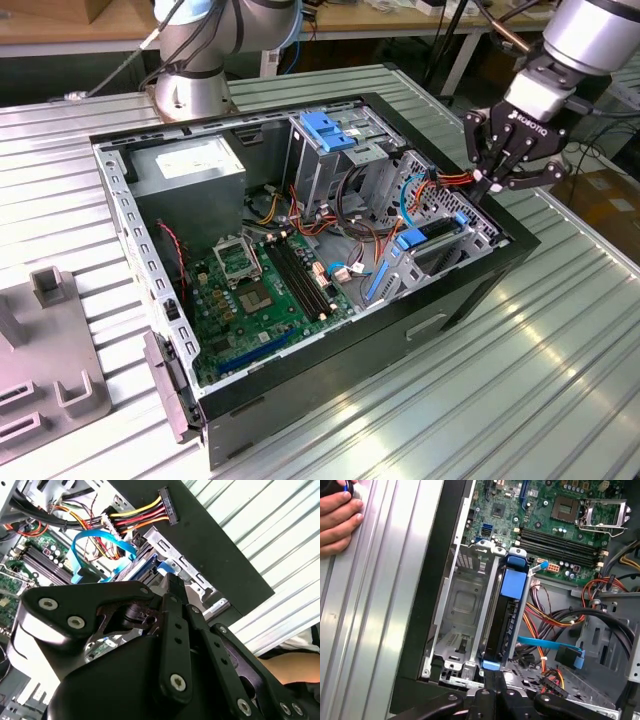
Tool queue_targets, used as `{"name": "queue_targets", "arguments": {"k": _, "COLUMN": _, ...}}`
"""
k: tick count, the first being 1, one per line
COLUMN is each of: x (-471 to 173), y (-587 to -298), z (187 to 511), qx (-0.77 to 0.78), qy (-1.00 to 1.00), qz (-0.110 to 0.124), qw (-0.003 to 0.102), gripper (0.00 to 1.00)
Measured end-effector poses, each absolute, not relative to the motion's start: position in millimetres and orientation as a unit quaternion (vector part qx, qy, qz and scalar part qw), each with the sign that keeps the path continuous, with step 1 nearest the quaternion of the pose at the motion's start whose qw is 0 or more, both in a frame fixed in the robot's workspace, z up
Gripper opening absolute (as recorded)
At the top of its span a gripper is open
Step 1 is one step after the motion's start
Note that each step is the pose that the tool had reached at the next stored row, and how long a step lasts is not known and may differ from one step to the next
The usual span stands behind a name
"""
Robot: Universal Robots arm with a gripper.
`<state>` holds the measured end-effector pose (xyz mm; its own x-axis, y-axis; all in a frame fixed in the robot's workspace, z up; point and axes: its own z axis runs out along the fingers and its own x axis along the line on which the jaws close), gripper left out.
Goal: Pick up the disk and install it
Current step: 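Insert the first disk wire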
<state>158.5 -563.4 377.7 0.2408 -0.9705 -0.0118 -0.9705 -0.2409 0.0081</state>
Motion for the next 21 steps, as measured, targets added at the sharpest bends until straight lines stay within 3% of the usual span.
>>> {"name": "queue_targets", "arguments": {"k": 11, "x": 173, "y": -563, "z": 382, "qx": -0.806, "qy": 0.592, "qz": 0.013, "qw": -0.005, "gripper": 0.10}}
{"name": "queue_targets", "arguments": {"k": 13, "x": 176, "y": -563, "z": 382, "qx": -0.807, "qy": 0.590, "qz": 0.013, "qw": -0.005, "gripper": 0.17}}
{"name": "queue_targets", "arguments": {"k": 21, "x": 187, "y": -563, "z": 380, "qx": -0.838, "qy": 0.546, "qz": 0.013, "qw": -0.005, "gripper": 0.19}}
